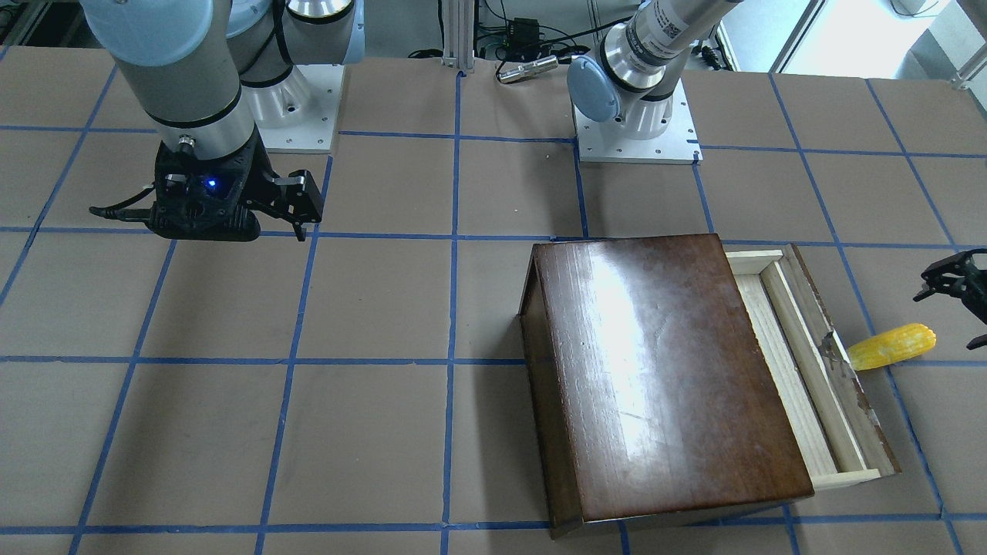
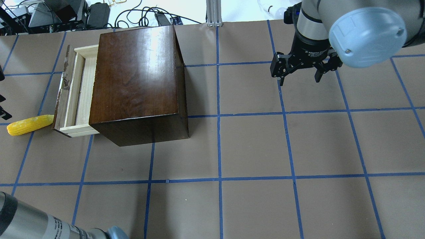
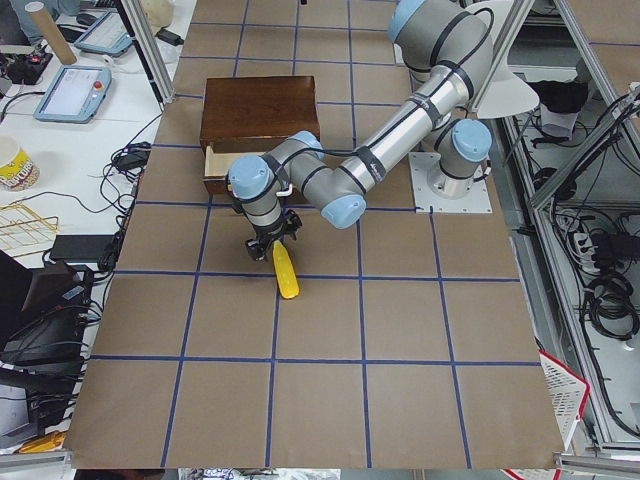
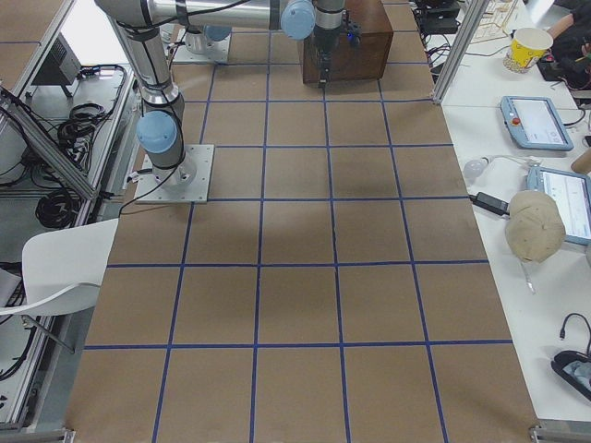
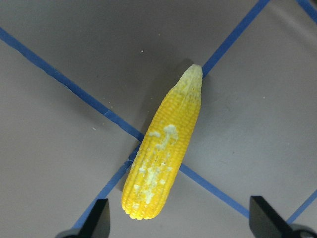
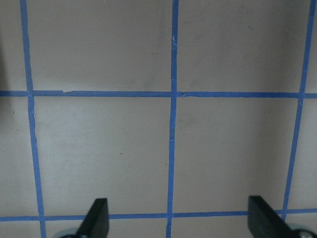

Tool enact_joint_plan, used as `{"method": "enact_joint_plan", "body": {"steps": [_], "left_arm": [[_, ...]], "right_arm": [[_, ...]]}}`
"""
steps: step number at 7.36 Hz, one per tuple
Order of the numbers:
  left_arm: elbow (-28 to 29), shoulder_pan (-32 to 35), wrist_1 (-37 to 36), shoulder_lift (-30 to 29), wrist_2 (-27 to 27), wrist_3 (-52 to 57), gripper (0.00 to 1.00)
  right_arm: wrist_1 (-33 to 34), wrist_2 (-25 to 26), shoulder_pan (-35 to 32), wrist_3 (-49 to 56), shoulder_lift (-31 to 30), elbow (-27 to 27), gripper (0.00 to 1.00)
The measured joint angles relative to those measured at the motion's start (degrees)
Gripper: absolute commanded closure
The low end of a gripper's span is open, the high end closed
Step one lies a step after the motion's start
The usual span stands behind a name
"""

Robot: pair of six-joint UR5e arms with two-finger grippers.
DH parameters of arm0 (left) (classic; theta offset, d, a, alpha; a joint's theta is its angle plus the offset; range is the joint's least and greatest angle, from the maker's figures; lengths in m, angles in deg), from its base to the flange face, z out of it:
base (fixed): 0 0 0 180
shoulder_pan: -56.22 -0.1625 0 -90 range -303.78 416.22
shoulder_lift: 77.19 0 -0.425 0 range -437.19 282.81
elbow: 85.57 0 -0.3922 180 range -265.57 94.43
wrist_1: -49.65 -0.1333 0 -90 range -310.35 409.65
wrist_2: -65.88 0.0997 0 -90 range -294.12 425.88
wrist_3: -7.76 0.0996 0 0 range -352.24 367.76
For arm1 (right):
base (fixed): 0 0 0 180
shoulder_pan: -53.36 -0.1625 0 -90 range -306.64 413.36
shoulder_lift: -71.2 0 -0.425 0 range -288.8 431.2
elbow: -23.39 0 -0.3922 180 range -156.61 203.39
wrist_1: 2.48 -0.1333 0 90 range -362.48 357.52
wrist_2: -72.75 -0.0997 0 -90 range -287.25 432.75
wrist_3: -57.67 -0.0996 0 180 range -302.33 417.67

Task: Open drawer and put corn inside
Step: 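Grasp the yellow corn cob with the left gripper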

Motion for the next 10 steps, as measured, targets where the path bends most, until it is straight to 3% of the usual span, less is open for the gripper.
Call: {"method": "enact_joint_plan", "body": {"steps": [2, 4, 10], "left_arm": [[-4.64, -1.61, -9.58, -0.79, -0.04, 8.36, 0.00], [-9.14, -3.23, -14.72, -0.32, -0.77, 14.62, 0.00], [-12.19, -3.23, -16.23, -1.45, -5.86, 23.97, 0.00]], "right_arm": [[0.00, 0.00, 0.00, 0.00, -0.05, -0.05, 0.00], [-0.02, 0.00, 0.00, 0.00, -0.08, -0.08, 0.00], [-0.02, -0.09, 0.00, 0.00, -0.09, -0.09, 0.00]]}}
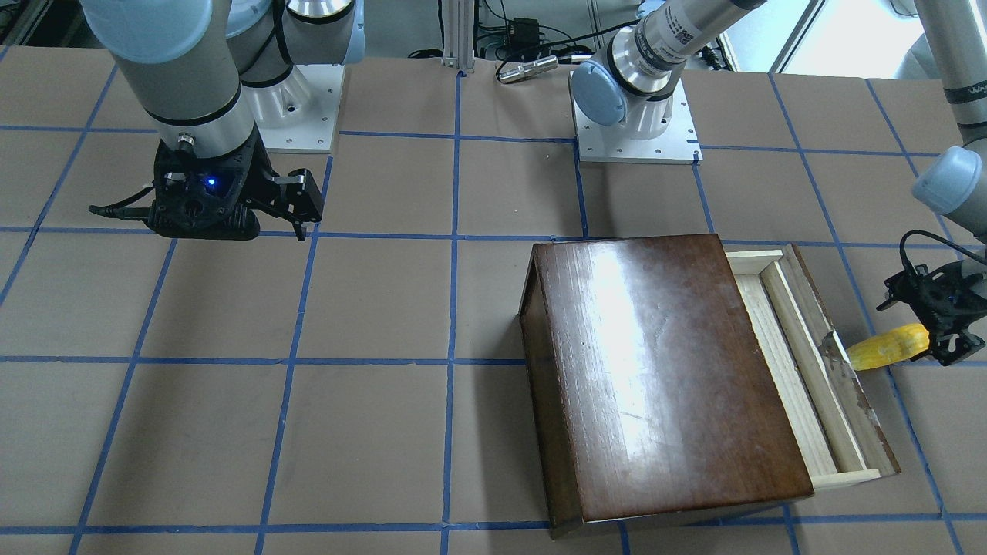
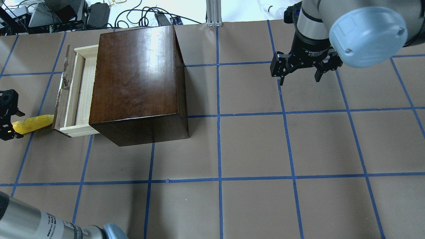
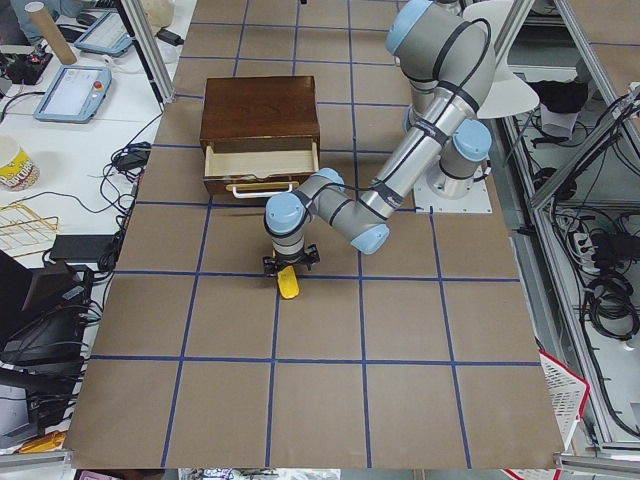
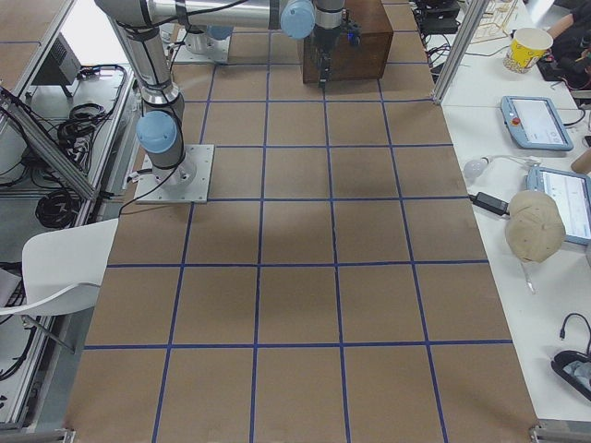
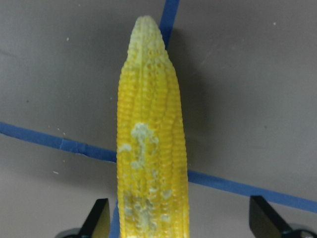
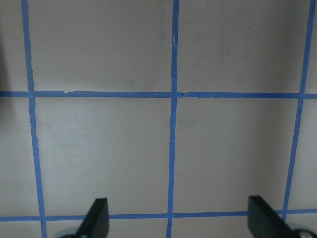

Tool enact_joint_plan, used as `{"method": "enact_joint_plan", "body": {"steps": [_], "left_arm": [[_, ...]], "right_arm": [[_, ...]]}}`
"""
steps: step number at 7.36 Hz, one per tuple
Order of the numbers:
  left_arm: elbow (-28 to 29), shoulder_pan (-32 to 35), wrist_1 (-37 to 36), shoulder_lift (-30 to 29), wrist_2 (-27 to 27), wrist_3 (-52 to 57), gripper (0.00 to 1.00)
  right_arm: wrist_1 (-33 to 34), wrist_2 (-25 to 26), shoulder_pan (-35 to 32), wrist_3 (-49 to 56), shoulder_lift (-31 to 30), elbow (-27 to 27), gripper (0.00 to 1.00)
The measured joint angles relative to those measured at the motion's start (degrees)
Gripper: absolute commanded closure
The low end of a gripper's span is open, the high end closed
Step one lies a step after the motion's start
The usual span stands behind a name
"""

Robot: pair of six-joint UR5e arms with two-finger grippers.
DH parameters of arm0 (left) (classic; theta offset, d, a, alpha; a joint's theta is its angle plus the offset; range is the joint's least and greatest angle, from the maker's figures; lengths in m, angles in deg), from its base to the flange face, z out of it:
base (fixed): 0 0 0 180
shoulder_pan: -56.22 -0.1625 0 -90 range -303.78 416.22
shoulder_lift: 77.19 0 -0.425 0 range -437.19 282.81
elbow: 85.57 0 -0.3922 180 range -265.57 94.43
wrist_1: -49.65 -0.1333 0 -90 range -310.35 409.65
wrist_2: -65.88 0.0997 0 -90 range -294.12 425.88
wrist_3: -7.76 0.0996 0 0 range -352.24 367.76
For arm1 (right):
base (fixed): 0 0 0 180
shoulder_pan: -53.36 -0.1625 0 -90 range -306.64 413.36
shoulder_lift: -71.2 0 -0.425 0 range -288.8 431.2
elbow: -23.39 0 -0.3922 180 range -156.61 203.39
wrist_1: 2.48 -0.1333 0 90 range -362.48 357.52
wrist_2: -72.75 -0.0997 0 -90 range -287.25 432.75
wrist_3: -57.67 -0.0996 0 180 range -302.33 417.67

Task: Open drawer and put corn inside
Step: 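Grasp the yellow corn cob with the left gripper, then lift the corn and carry it over the open drawer with the left gripper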

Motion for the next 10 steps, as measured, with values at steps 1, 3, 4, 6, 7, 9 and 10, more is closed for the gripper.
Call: {"method": "enact_joint_plan", "body": {"steps": [1, 3, 4, 6, 7, 9, 10], "left_arm": [[0.00, 0.17, -0.46, -0.25, -0.40, 0.81, 0.00], [-0.04, 0.26, -1.57, -0.94, -0.56, 1.32, 0.02], [-0.06, 0.28, -2.58, -1.58, -0.54, 1.38, 0.09], [-0.06, 0.28, -3.94, -2.55, -0.48, 1.50, 0.61], [-0.02, 0.27, -4.47, -2.69, -0.49, 1.58, 0.90], [0.02, 0.24, -5.07, -2.43, -0.57, 1.66, 1.00], [0.01, 0.23, -5.19, -2.18, -0.63, 1.55, 1.00]], "right_arm": [[0.00, 0.00, 0.00, 0.00, 0.00, 0.00, 0.00], [0.00, 0.00, 0.00, 0.00, 0.02, 0.00, 0.00], [0.00, 0.00, 0.00, 0.00, 0.02, 0.00, 0.00], [0.00, 0.00, 0.00, 0.00, 0.01, 0.00, 0.00], [0.00, 0.00, 0.00, 0.00, 0.00, 0.00, 0.00], [0.00, 0.00, 0.00, 0.00, 0.00, 0.00, 0.00], [0.00, 0.00, 0.00, 0.00, 0.00, 0.00, 0.00]]}}
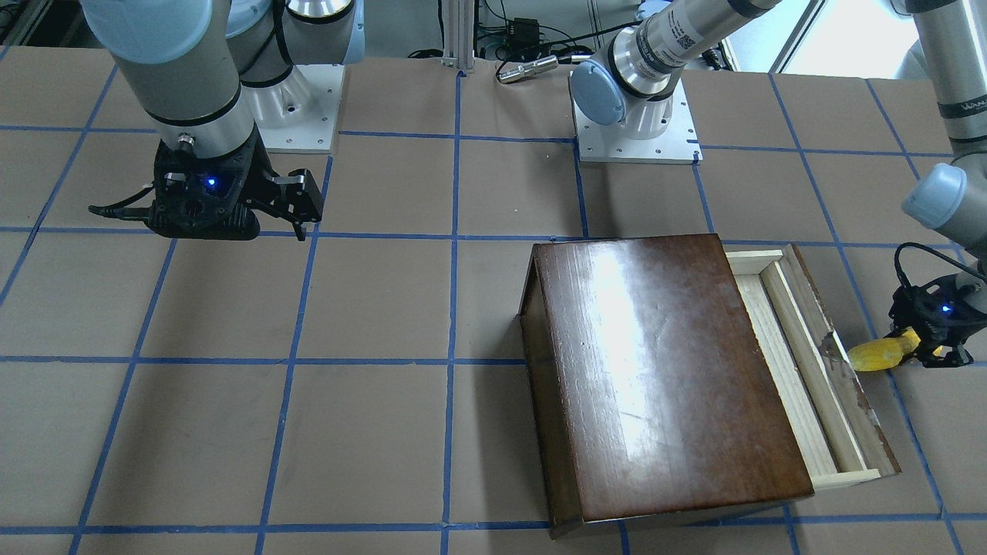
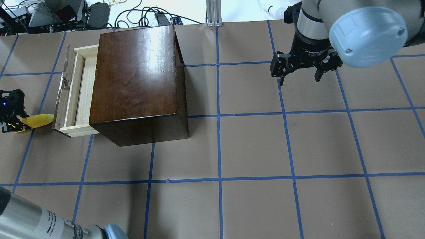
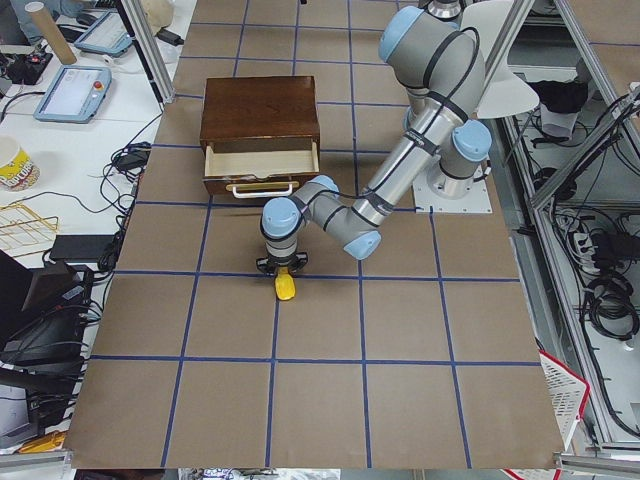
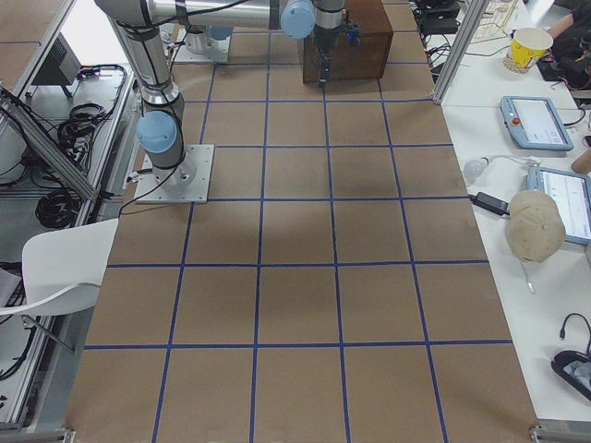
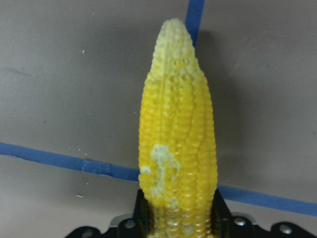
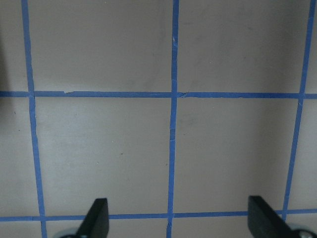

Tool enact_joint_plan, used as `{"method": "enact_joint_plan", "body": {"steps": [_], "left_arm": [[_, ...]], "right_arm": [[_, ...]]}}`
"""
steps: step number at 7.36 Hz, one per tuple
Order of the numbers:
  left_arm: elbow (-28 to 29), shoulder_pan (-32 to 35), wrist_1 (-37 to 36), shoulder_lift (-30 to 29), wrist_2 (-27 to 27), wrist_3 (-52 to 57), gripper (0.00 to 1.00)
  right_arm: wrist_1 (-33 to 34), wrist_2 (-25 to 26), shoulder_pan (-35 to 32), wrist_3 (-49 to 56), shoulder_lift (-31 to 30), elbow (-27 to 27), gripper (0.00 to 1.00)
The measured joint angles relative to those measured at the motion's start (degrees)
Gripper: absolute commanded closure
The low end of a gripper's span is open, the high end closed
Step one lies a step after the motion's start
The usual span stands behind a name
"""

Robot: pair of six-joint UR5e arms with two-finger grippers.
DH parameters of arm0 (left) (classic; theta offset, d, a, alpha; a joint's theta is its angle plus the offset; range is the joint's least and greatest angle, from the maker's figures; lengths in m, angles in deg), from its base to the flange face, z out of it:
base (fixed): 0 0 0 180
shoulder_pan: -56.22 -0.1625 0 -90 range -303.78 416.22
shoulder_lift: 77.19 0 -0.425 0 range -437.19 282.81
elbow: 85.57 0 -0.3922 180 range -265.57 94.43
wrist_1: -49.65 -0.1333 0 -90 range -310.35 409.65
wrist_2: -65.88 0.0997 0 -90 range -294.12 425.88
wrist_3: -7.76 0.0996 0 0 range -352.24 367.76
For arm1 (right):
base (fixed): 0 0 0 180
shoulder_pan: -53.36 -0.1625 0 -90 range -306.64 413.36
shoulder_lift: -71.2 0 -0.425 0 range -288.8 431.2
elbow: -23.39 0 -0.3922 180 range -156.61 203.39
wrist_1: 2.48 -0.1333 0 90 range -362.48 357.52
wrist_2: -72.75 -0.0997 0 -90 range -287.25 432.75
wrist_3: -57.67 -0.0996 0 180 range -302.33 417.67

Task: Open drawer and put corn inside
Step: 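Lift the corn and carry it over the open drawer with the left gripper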

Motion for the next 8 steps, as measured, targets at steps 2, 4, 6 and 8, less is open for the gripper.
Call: {"method": "enact_joint_plan", "body": {"steps": [2, 4, 6, 8], "left_arm": [[0.08, 0.23, -0.04, 0.80, -0.01, -0.59, 1.00], [0.87, 1.12, 1.20, 2.90, 0.20, -2.88, 1.00], [2.14, 1.84, 4.98, 5.71, -0.52, -4.94, 1.00], [4.30, 3.49, 10.20, 8.81, -1.20, -4.69, 1.00]], "right_arm": [[0.00, 0.00, 0.00, 0.00, 0.00, 0.00, 0.00], [0.00, 0.00, 0.00, 0.00, 0.00, 0.00, 0.00], [0.00, 0.00, 0.00, 0.00, 0.00, 0.00, 0.00], [0.00, 0.00, 0.00, 0.00, 0.00, 0.00, 0.00]]}}
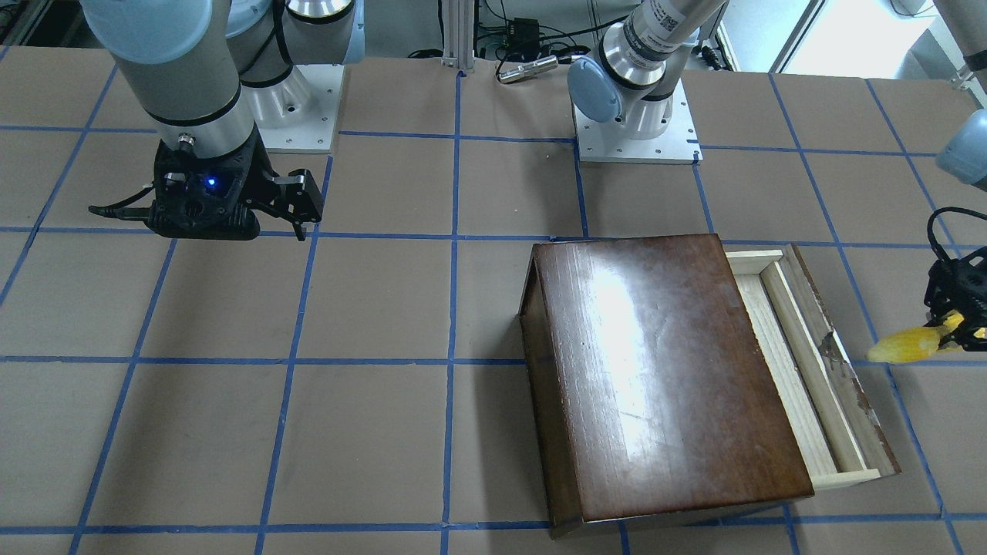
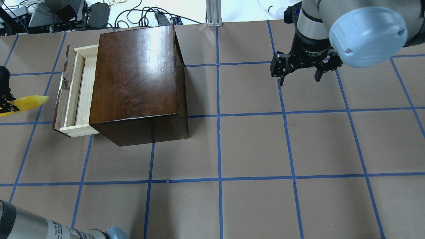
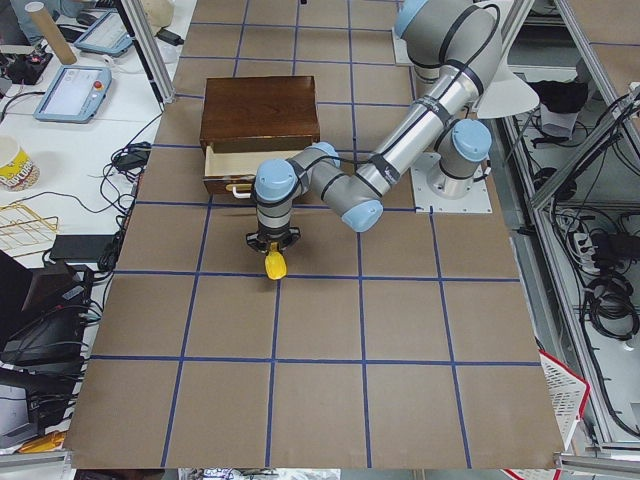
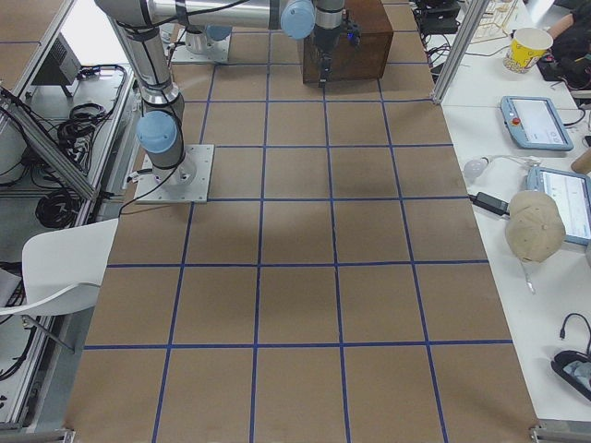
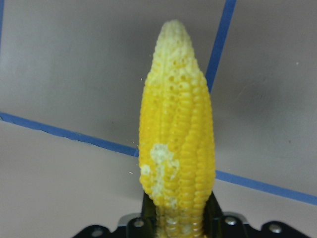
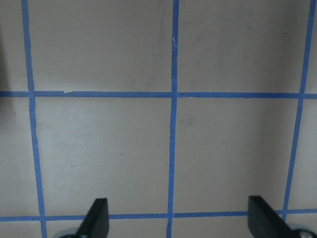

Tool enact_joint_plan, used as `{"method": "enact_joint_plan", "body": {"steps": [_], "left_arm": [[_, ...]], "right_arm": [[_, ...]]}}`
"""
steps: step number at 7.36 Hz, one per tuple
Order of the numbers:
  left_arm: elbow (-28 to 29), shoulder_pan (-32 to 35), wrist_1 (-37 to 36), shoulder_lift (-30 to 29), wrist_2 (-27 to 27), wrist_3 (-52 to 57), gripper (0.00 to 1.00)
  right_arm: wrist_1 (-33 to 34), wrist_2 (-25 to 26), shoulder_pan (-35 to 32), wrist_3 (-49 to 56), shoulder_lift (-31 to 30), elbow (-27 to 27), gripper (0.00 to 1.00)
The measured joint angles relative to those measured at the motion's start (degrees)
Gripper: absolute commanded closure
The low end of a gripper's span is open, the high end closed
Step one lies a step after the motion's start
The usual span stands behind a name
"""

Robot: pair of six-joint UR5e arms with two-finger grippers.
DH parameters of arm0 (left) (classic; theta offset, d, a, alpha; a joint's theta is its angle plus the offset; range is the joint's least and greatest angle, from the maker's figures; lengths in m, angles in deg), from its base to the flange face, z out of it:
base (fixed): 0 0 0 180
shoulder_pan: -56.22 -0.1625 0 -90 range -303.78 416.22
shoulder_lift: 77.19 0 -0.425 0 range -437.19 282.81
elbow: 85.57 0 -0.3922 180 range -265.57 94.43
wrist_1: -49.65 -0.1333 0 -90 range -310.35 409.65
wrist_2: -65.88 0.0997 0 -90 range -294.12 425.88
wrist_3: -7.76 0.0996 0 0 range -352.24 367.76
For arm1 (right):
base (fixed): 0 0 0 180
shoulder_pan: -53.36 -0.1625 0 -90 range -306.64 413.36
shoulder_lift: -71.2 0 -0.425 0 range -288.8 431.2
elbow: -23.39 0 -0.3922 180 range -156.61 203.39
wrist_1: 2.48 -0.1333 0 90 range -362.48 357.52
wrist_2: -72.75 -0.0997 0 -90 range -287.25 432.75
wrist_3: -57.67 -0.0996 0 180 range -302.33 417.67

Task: Open drawer and put corn inside
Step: 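Lift the corn and carry it over the open drawer with the left gripper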

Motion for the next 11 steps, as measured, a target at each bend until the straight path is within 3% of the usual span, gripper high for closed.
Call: {"method": "enact_joint_plan", "body": {"steps": [5, 11], "left_arm": [[4.67, 6.52, 13.08, 7.58, 0.03, 6.03, 1.00], [4.55, 12.81, 16.78, 10.47, 0.46, 6.24, 1.00]], "right_arm": [[0.00, -0.12, 0.00, 0.00, 0.00, 0.00, 0.00], [0.02, -0.09, 0.00, 0.00, 0.00, 0.00, 0.00]]}}
